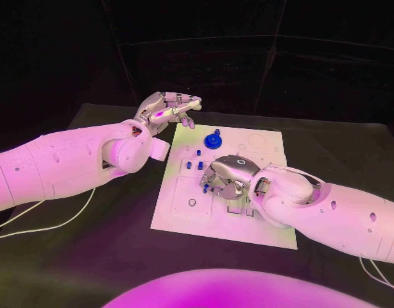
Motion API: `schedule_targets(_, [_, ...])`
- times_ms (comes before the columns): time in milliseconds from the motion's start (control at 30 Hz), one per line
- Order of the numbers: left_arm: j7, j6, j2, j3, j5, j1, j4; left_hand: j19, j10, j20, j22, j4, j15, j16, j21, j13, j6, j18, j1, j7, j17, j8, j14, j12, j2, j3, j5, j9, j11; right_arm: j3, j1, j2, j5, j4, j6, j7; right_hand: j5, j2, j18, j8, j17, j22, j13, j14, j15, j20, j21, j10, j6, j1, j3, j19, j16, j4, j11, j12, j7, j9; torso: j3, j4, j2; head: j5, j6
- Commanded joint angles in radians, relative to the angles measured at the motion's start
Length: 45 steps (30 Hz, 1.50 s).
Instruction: Assemble the parts on the task board
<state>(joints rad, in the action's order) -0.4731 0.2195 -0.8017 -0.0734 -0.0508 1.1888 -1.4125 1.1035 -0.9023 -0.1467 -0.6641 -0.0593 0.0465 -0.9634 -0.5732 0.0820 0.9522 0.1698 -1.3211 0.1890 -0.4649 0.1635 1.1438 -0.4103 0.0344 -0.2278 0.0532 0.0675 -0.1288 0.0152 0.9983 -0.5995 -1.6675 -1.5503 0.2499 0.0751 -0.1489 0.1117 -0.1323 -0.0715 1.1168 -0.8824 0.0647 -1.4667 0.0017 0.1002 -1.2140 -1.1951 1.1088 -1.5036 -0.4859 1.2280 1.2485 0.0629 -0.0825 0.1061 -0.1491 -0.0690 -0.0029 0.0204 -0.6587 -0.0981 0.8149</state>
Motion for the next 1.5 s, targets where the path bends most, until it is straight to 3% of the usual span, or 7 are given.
schedule_targets(33, [-0.005,-0.01,0.001,0.001,0.004,0.001,0.001,0.009,0.004,-0.001,0.001,0.0,0.0,0.007,0.005,-0.001,-0.002,0.013,-0.011,0.003,0.001,0.003,-0.006,-0.005,-0.001,0.006,0.001,0.0,0.0,0.0,0.0,0.002,-0.008,0.002,-0.018,-0.008,-0.001,0.001,0.001,0.006,0.001,0.001,-0.001,-0.028,-0.004,0.001,-0.005,0.002,-0.003,0.011,-0.004,0.003,0.005,-0.001,-0.002,-0.003,-0.006,-0.001,0.0001,0.0001,0.0,-0.001,0.001])
schedule_targets(600, [-0.003,-0.013,0.001,0.001,0.004,0.001,0.002,0.009,0.006,-0.002,0.002,0.0,0.0,0.007,0.007,-0.001,-0.003,0.013,-0.012,0.004,0.002,0.004,-0.007,-0.006,-0.002,0.007,0.001,0.0,0.0,0.001,-0.002,0.014,-0.055,0.009,-0.039,0.008,0.002,0.006,0.0,0.007,0.003,0.005,-0.001,-0.028,-0.001,0.002,-0.003,0.008,-0.01,0.024,-0.005,0.0,0.008,-0.007,-0.004,-0.009,-0.008,0.0,-0.0004,0.0001,0.0,-0.003,0.003])
schedule_targets(933, [-0.002,-0.013,0.0,0.001,0.004,0.001,0.003,0.009,0.006,-0.002,0.002,0.0,0.0,0.007,0.007,-0.001,-0.003,0.013,-0.012,0.004,0.002,0.004,-0.007,-0.006,-0.002,0.007,0.001,0.0,0.0,0.002,-0.002,0.014,-0.062,0.011,-0.036,0.003,-0.017,0.039,-0.004,0.01,-0.004,0.034,-0.003,-0.023,0.013,0.013,0.016,0.063,-0.047,0.094,0.025,-0.023,0.007,0.002,-0.02,-0.036,-0.018,0.003,-0.0007,-0.0002,0.001,-0.003,0.002])
schedule_targets(1167, [0.0,-0.013,0.0,0.001,0.004,0.001,0.005,0.009,0.007,-0.002,0.003,0.0,0.0,0.007,0.008,-0.002,-0.004,0.013,-0.013,0.004,0.003,0.004,-0.007,-0.007,-0.002,0.008,0.001,0.0,0.0,0.003,-0.002,0.012,-0.055,0.011,0.002,0.001,-0.019,0.043,-0.005,0.009,0.0,0.036,-0.002,-0.023,0.017,0.018,0.018,0.089,-0.067,0.106,0.039,-0.023,0.012,0.001,-0.026,-0.036,-0.023,0.003,0.0001,-0.0007,0.0,-0.002,0.002])
schedule_targets(1500, [0.002,-0.012,-0.001,0.001,0.004,0.001,0.009,0.009,0.008,-0.002,0.004,0.0,0.001,0.008,0.008,-0.002,-0.005,0.013,-0.013,0.004,0.003,0.004,-0.007,-0.007,-0.002,0.008,0.001,0.0,-0.001,0.003,-0.002,-0.024,0.021,-0.013,0.14,-0.028,-0.027,0.053,-0.011,0.008,-0.019,0.07,0.001,-0.015,0.027,0.03,0.04,0.144,-0.119,0.137,0.1,-0.037,0.002,0.004,-0.039,-0.025,-0.039,0.003,0.0017,-0.0005,-0.001,0.002,-0.007])
